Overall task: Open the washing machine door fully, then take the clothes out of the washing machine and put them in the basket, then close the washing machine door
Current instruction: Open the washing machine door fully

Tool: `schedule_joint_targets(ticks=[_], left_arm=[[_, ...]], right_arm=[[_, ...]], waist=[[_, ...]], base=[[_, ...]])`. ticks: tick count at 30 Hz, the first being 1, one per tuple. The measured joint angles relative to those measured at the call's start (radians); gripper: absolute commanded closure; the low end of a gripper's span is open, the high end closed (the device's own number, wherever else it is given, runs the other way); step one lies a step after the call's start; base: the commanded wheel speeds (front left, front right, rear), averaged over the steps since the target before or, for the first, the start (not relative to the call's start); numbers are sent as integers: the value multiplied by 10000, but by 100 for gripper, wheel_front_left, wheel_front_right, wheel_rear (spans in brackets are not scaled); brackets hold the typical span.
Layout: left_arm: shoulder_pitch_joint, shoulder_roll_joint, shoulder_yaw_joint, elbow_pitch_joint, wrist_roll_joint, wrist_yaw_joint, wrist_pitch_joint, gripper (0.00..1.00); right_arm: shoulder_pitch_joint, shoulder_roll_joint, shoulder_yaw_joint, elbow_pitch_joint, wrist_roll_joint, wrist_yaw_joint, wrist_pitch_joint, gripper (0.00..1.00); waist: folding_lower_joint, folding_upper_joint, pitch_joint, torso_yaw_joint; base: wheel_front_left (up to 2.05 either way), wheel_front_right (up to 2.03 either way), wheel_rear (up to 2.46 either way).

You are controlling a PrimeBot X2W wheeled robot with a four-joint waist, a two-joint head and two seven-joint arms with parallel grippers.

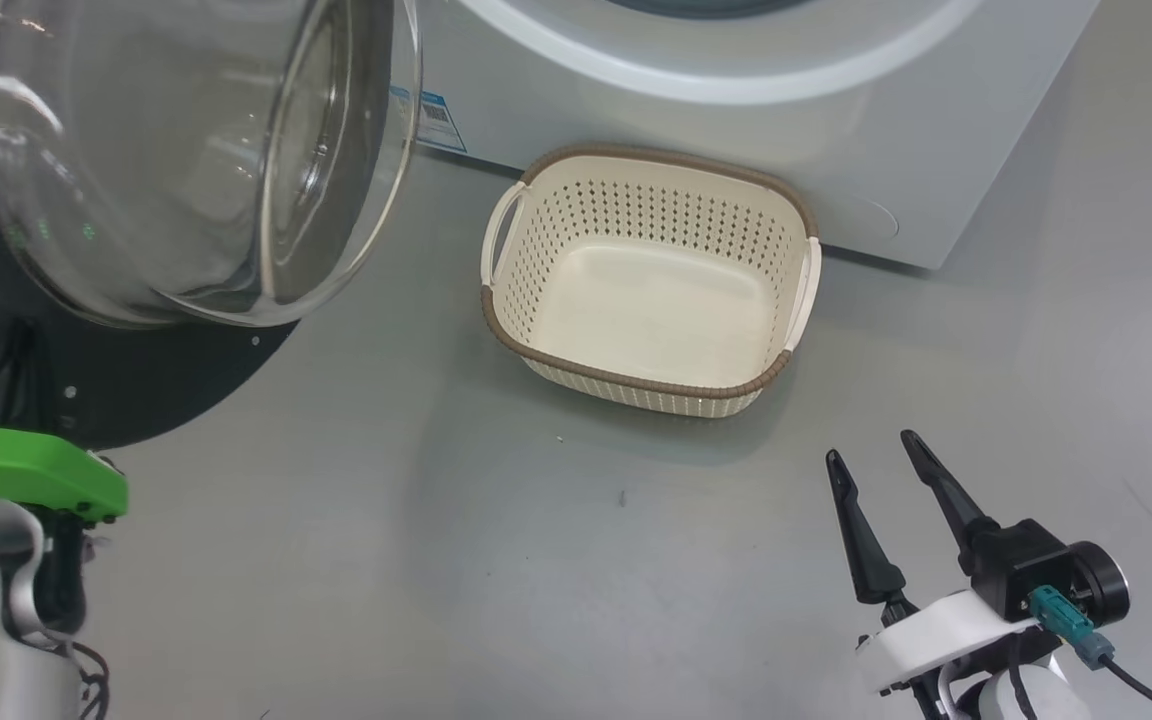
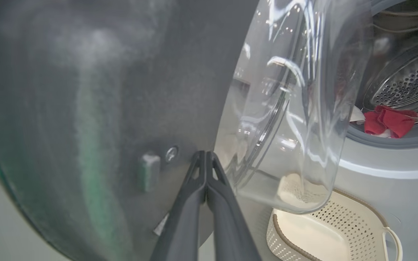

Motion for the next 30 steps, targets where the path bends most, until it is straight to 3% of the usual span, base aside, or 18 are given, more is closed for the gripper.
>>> schedule_joint_targets(ticks=[15, 30], left_arm=[[-1297, 825, 872, 1118, -518, -2, 23, 100], [-1844, 846, 744, 2199, -497, -190, -424, 100]], right_arm=[[-610, -385, -263, -286, -207, -73, 224, 0], [-750, -483, -372, -65, -207, -90, 222, 0]], waist=[[0, 1, 1317, -110], [0, 0, 1429, -42]], base=[[0, 0, 0], [0, 0, 0]])
